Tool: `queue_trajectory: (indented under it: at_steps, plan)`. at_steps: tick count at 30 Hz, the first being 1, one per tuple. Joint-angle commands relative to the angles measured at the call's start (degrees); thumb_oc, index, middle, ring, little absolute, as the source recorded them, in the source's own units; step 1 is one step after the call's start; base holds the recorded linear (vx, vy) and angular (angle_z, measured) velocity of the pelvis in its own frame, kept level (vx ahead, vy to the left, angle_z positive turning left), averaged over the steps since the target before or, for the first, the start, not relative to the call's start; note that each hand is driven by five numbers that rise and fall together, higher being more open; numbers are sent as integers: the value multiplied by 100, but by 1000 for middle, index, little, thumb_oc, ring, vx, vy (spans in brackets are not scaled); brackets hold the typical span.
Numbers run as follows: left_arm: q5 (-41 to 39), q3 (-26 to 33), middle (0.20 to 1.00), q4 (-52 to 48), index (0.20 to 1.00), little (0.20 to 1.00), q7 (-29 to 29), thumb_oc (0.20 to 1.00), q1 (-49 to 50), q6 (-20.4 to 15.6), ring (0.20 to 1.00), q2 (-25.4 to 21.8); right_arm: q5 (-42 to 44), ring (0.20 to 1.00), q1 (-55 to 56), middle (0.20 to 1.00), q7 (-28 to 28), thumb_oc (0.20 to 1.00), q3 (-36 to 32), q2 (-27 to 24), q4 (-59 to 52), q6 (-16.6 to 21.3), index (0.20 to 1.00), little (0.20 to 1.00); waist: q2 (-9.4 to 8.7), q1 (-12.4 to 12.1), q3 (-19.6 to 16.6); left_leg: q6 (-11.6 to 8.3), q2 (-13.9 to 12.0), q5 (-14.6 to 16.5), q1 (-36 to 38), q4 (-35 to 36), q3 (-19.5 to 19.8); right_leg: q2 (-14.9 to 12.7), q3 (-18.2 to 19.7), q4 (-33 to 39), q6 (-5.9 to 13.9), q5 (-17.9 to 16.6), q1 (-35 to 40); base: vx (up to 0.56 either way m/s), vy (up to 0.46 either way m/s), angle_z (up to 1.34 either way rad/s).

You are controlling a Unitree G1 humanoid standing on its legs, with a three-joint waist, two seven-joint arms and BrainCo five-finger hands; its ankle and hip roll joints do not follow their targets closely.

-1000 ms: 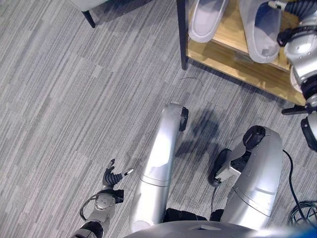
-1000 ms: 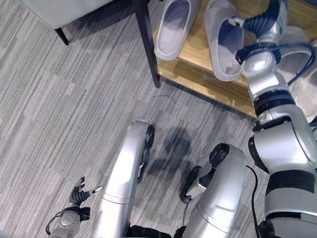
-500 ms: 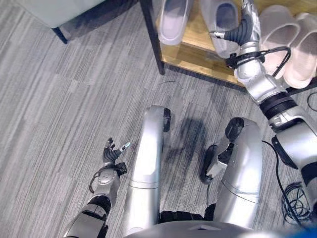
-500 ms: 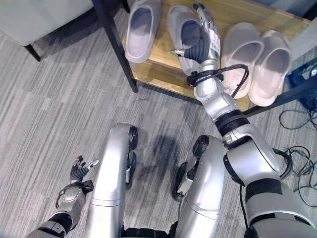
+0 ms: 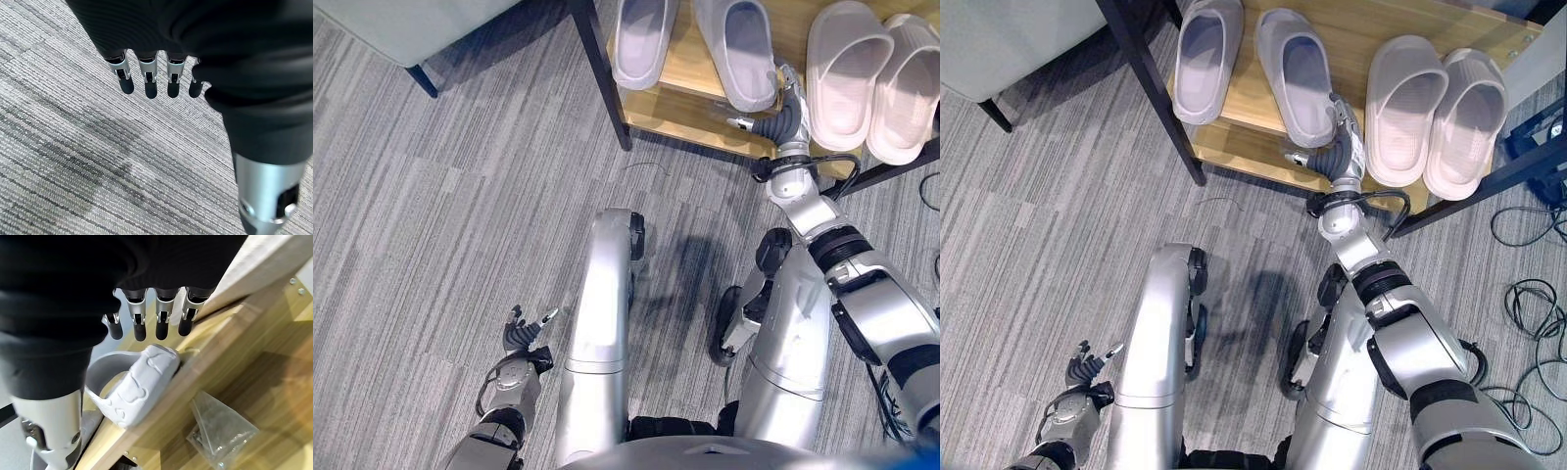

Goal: Arrange the slippers neatly on the shoe rack.

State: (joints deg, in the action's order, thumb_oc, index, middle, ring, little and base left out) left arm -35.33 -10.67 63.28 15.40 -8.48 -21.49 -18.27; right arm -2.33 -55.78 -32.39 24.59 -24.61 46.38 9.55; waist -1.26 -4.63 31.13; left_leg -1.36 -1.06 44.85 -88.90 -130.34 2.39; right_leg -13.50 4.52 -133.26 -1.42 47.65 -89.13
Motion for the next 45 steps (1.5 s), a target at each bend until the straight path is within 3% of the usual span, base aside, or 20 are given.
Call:
queue_trajectory:
  at_steps: [1,19,45]
  plan:
    - [16,-164,1000,82,1000,1000,125,1000,186,-90,1000,36,217,1000,-221,1000,-134,1000,-219,-33,-462,346,1000,1000,59,-275,-134,-152,224,123,-105,54,678,-97,666,-31,-65,-700,-40,0,0,0]
    - [221,-240,1000,227,1000,1000,252,1000,44,-47,1000,108,107,1000,129,1000,75,1000,31,761,-980,389,1000,1000,57,-258,-134,-138,224,120,-105,69,646,-75,687,-38,-38,-732,-4,0,0,0]
    - [222,-354,1000,425,1000,1000,275,1000,-25,-27,1000,90,247,1000,-672,1000,240,1000,373,1281,-298,321,1000,1000,152,-363,-134,-174,274,70,-105,57,627,-50,721,-114,-19,-767,14,0,0,0]
